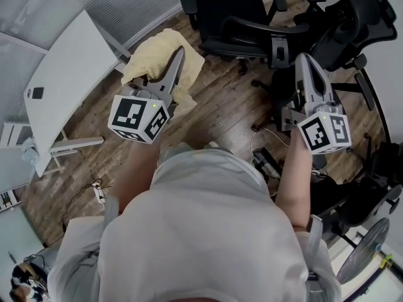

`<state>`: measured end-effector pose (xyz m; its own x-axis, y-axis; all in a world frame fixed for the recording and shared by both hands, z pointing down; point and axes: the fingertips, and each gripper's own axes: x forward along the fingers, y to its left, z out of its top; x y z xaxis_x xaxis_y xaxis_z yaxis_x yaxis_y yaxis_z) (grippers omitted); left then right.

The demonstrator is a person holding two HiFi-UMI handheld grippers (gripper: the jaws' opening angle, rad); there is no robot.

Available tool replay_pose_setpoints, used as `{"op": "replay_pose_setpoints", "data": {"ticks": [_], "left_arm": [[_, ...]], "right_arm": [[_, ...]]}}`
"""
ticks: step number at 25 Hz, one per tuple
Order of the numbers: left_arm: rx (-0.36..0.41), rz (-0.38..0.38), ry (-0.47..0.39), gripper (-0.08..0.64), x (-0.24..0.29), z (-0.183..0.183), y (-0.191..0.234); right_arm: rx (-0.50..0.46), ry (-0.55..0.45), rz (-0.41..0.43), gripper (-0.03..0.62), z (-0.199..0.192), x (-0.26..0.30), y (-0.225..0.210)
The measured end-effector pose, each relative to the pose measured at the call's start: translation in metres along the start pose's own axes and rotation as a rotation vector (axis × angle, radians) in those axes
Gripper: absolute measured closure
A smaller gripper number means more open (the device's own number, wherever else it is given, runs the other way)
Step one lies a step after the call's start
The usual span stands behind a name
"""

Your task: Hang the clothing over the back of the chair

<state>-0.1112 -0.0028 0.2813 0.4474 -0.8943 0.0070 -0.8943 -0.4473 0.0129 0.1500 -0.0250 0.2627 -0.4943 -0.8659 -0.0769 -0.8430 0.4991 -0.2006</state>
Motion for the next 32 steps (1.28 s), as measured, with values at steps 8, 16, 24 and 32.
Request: {"op": "replay_pose_setpoints", "data": {"ticks": [8, 16, 24, 32], "left_arm": [[0.009, 0.010, -0.003, 0.433, -0.001, 0.001, -0.004], [0.004, 0.018, -0.001, 0.433, -0.001, 0.005, -0.002], [0.009, 0.001, 0.000, 0.433, 0.011, 0.000, 0.010], [0.004, -0.046, -0.001, 0.433, 0.047, 0.000, 0.036]], "right_arm": [[0.012, -0.010, 0.011, 0.571, 0.000, -0.002, -0.002], [0.024, 0.002, 0.022, 0.571, 0.000, 0.004, -0.001], [0.019, 0.015, 0.017, 0.571, -0.005, 0.019, 0.001], [0.002, 0.027, -0.014, 0.571, -0.005, 0.048, 0.000]]}}
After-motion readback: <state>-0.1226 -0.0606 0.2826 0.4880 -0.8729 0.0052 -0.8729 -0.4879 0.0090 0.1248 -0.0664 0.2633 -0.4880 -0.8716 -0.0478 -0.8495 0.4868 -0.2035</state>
